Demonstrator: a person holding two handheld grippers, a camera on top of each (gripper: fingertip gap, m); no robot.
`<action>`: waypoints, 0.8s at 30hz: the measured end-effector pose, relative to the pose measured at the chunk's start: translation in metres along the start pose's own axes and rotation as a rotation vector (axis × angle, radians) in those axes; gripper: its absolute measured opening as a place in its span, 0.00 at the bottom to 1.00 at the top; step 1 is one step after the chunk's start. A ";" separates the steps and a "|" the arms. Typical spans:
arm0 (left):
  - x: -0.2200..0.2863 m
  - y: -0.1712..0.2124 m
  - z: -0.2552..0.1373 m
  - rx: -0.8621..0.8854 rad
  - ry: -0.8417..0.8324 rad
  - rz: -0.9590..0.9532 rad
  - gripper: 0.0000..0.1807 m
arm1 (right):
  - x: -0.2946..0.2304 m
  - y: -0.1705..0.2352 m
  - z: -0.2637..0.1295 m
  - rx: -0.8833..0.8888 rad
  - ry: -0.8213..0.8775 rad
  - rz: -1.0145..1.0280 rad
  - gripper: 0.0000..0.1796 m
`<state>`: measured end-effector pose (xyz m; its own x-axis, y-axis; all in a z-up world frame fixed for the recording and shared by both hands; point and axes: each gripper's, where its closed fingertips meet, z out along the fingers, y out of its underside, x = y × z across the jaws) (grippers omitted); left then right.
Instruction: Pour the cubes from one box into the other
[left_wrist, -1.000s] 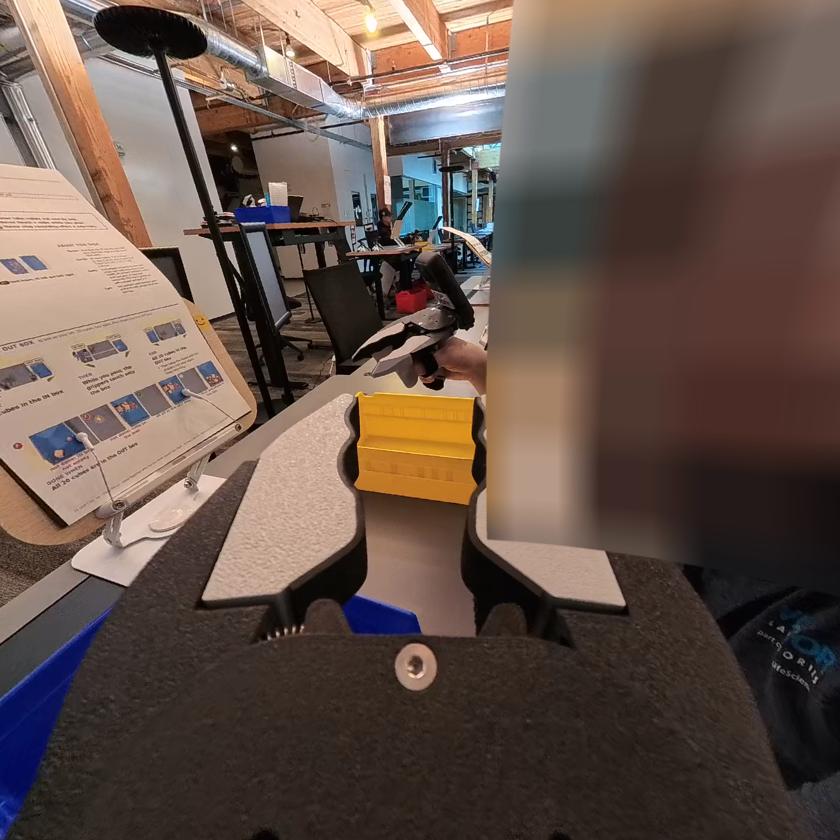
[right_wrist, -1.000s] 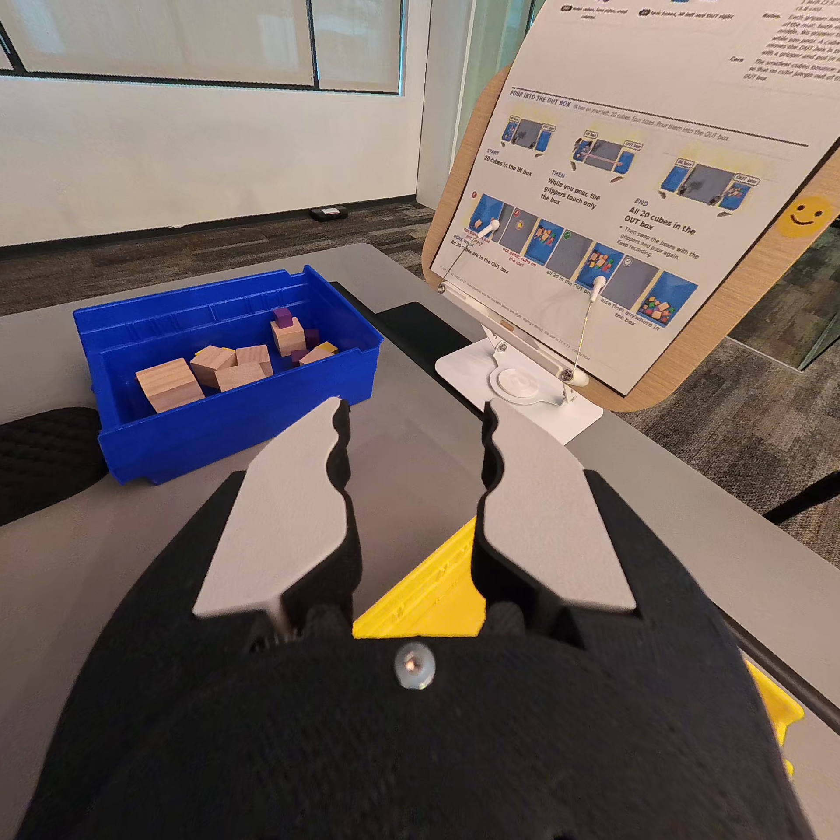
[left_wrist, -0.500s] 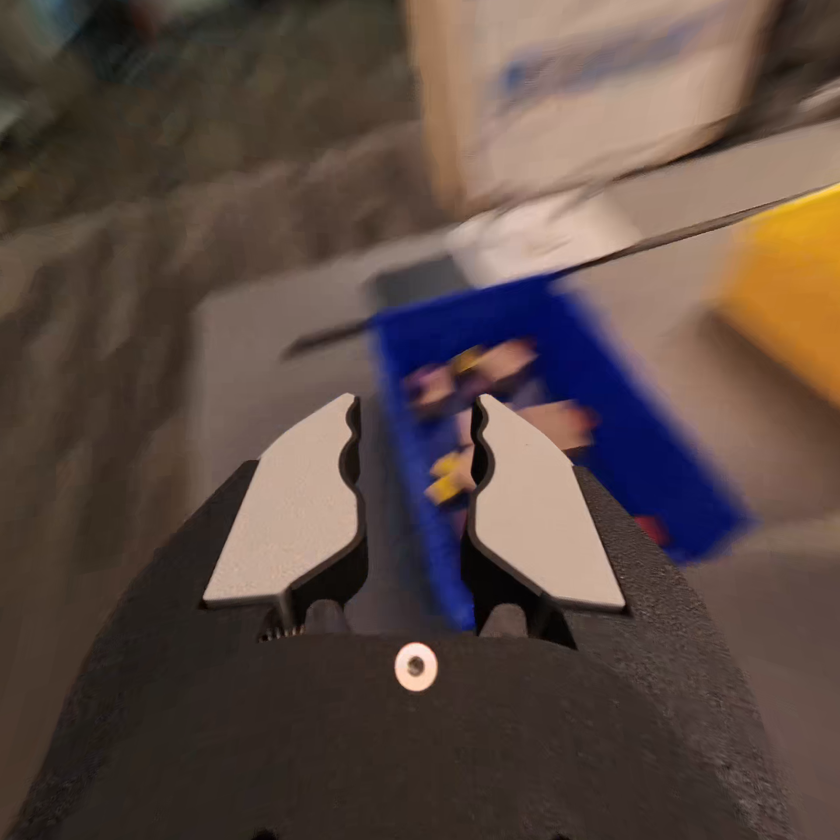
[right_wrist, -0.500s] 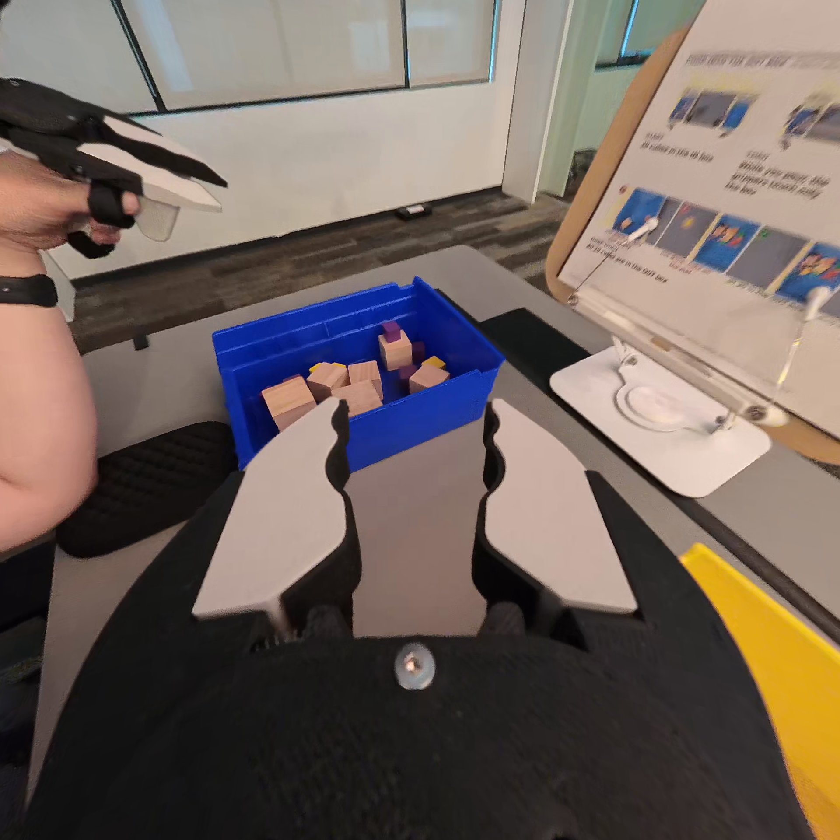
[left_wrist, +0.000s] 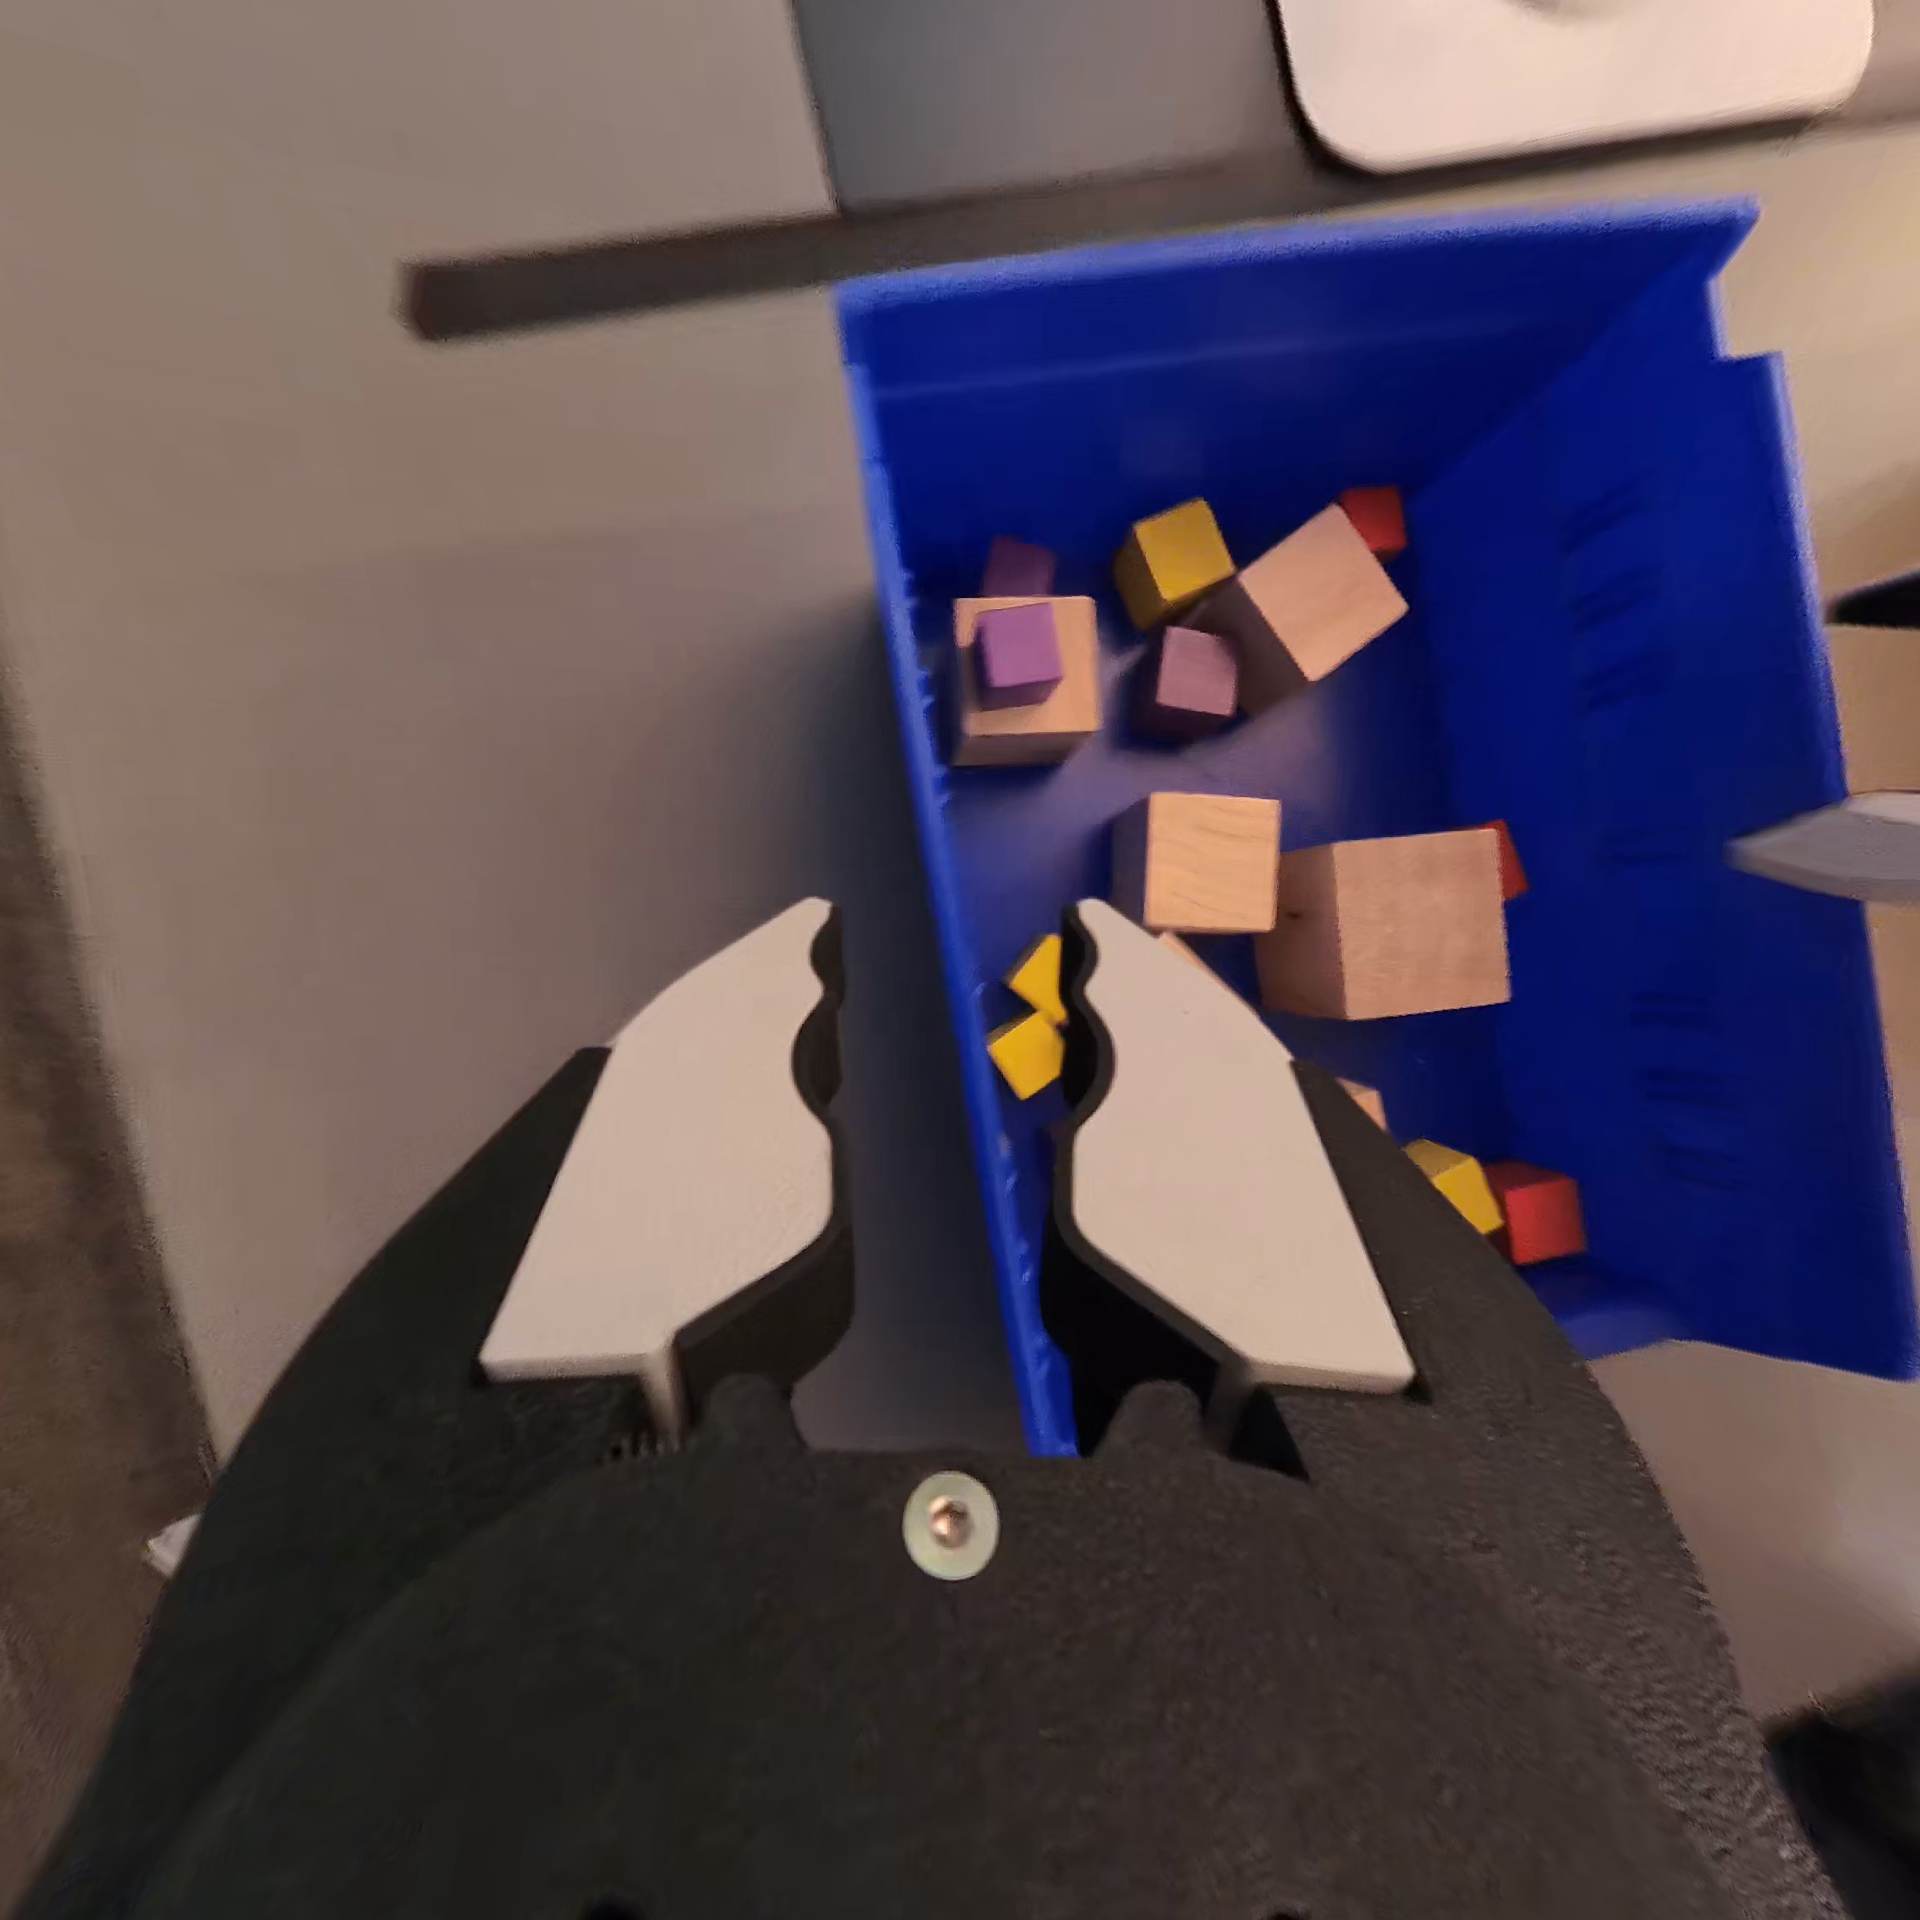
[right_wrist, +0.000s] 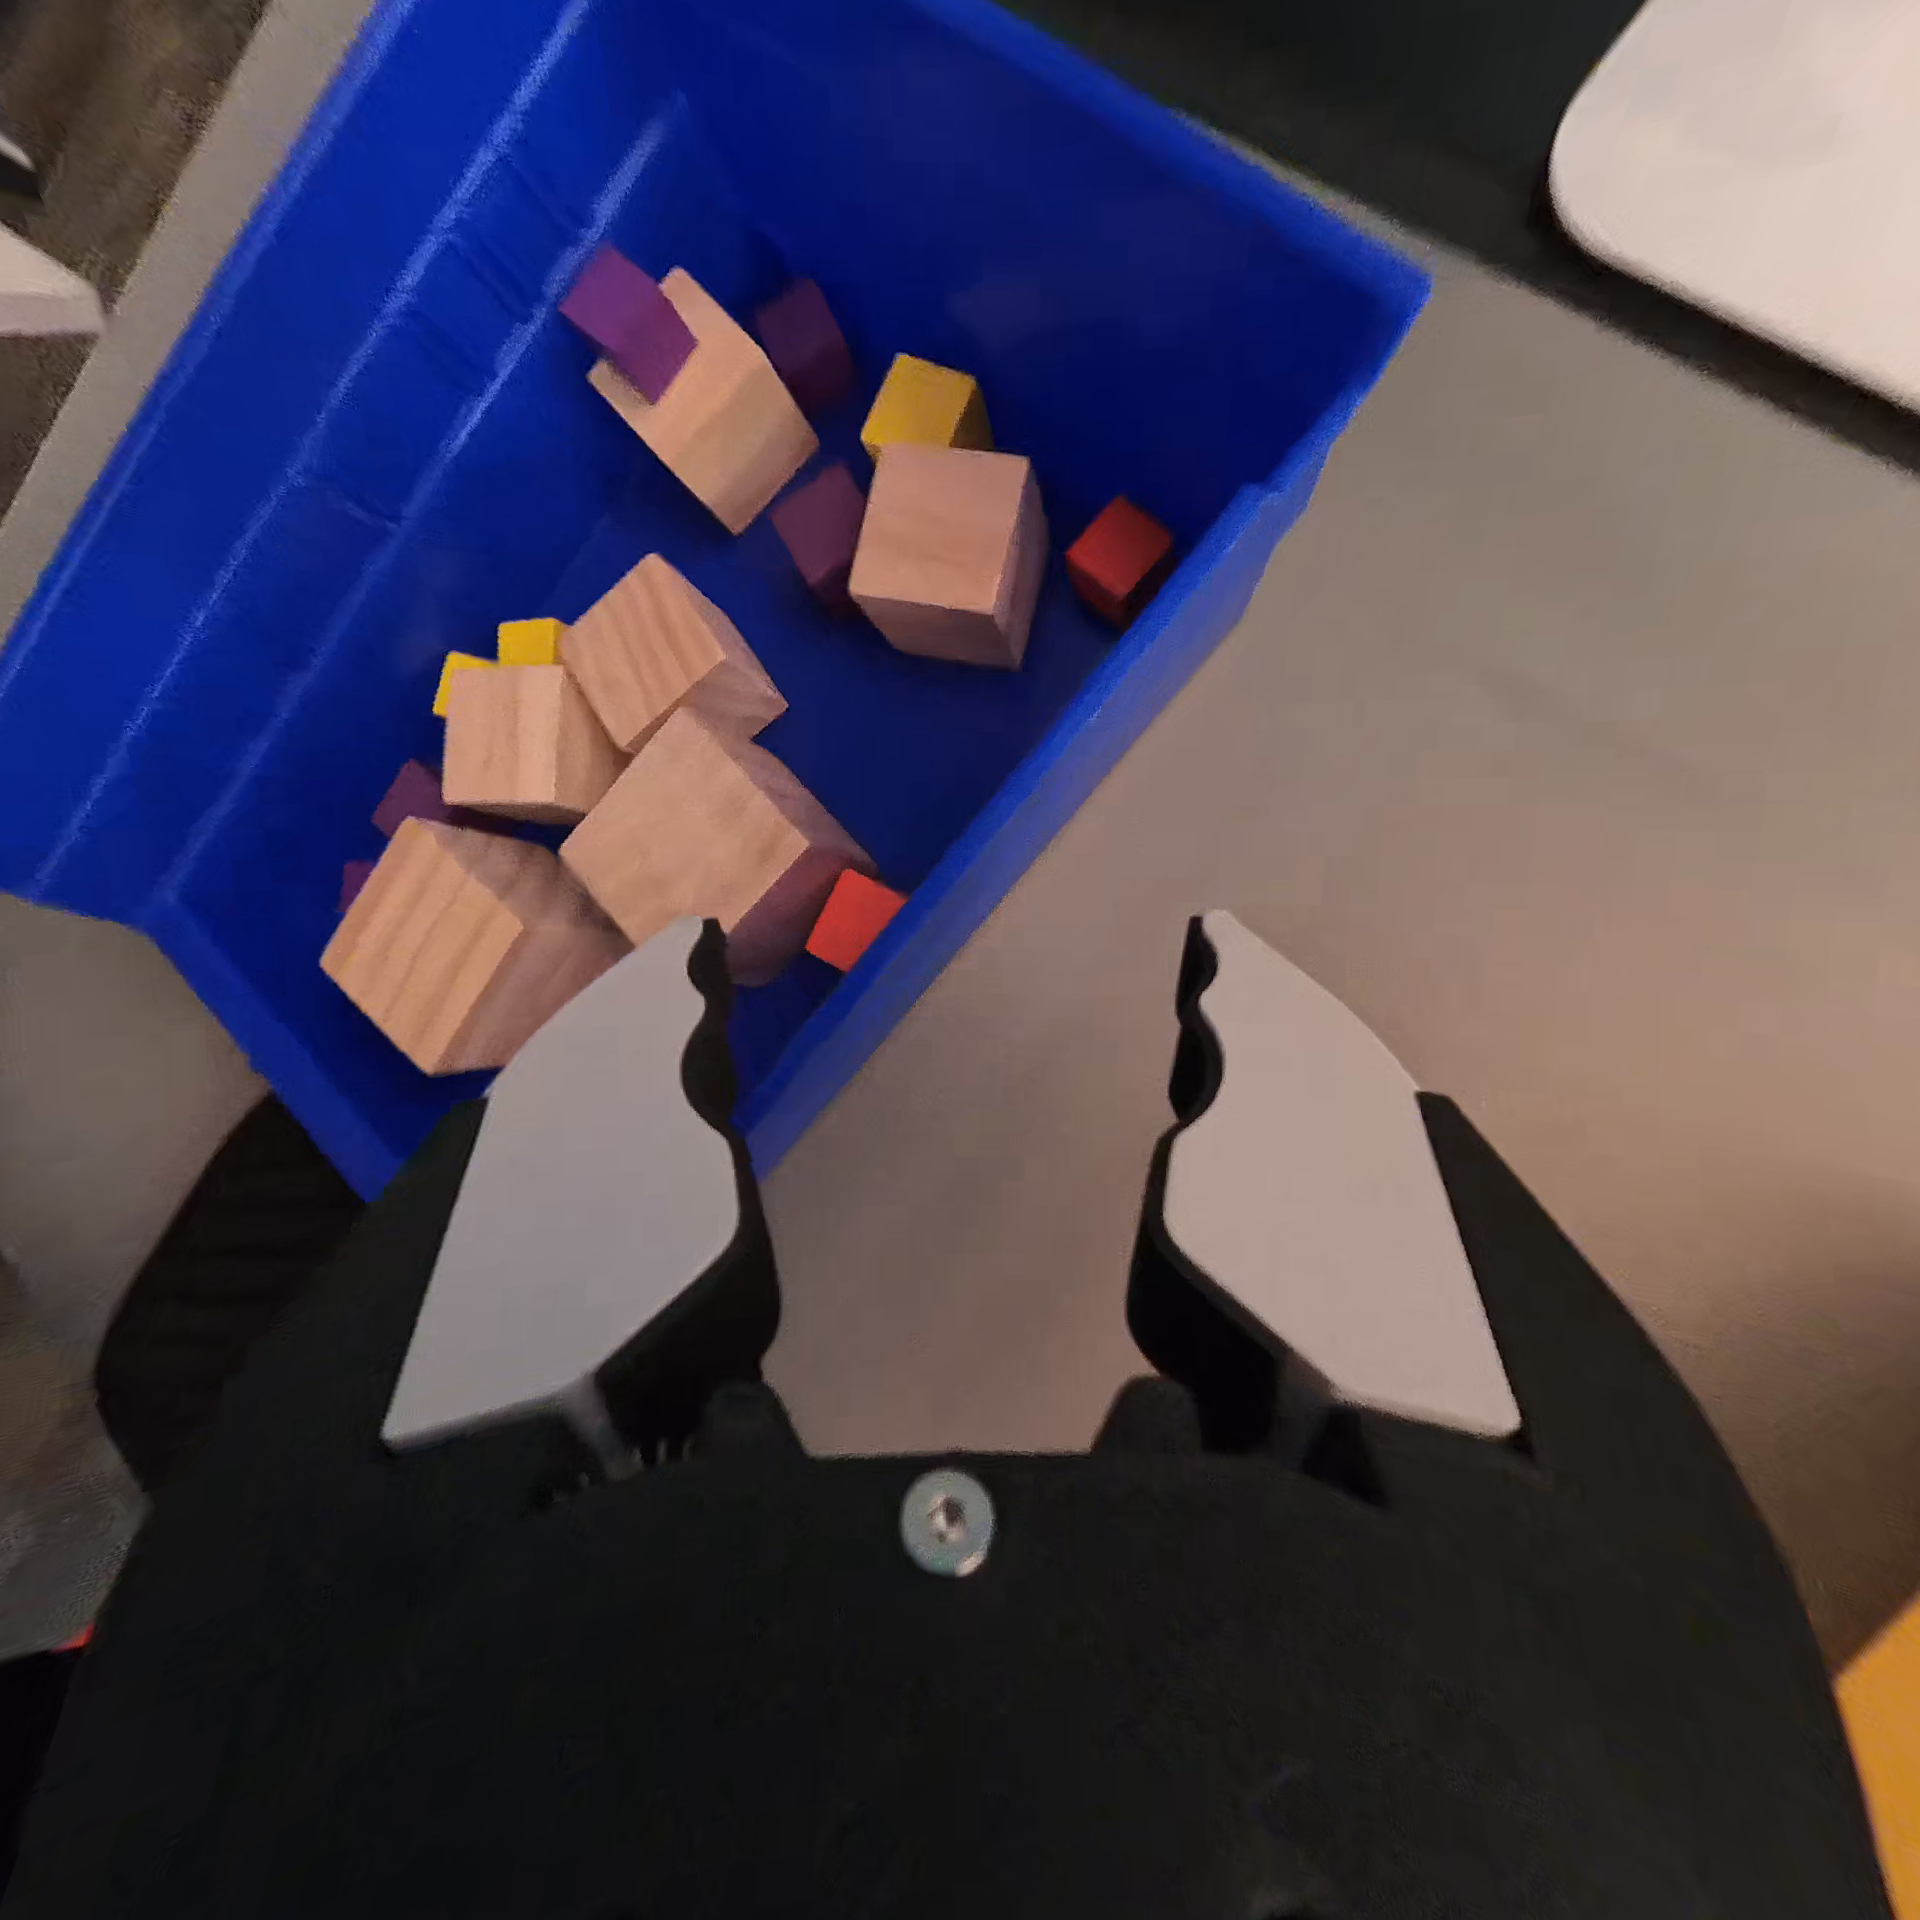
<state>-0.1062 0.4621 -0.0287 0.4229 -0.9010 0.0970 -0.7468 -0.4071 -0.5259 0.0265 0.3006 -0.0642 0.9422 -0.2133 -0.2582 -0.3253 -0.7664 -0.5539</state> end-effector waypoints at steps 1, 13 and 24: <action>0.001 0.000 0.008 -0.037 0.005 0.008 0.20 | 0.001 0.001 0.007 -0.028 0.015 0.025 0.45; -0.007 0.051 0.069 -0.414 -0.046 -0.038 0.11 | 0.006 0.027 0.042 -0.411 0.273 0.238 0.17; 0.018 0.062 0.058 -0.579 -0.038 -0.077 0.04 | 0.011 0.031 0.041 -0.471 0.170 0.312 0.04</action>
<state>-0.1151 0.4291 -0.1092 0.4969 -0.8641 0.0807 -0.8677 -0.4961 0.0304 0.0239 0.2990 -0.1166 0.8200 -0.5362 -0.1999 -0.5553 -0.8301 -0.0510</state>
